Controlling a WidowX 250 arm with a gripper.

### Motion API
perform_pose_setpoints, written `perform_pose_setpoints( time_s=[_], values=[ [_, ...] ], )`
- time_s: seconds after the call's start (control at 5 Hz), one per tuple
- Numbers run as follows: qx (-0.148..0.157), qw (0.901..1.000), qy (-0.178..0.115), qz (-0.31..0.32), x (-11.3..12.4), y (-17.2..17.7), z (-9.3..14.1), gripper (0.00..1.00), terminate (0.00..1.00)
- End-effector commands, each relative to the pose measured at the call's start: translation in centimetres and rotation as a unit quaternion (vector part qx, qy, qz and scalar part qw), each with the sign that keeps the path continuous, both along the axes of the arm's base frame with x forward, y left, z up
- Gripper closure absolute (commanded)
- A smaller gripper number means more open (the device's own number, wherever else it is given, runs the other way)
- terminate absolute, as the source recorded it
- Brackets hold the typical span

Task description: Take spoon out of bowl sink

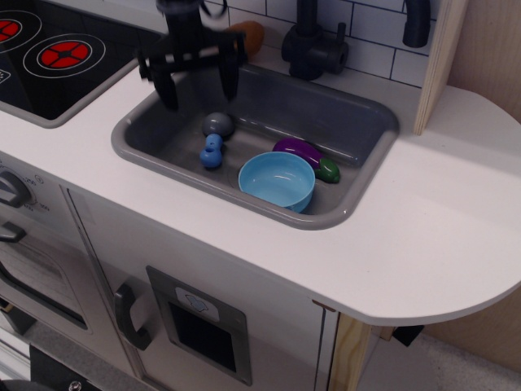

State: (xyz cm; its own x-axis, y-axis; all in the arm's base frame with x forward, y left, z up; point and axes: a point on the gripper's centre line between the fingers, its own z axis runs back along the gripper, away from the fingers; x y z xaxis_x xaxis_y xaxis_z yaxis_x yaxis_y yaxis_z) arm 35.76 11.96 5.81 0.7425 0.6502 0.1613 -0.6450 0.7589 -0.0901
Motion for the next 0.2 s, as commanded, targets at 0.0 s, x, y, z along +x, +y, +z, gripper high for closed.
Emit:
perform_pose_setpoints(
  time_s=[0.0],
  values=[
    [0.010, 0.9994, -0.032, 0.002, 0.61, 0.13, 2.64, 0.00, 1.00]
  ],
)
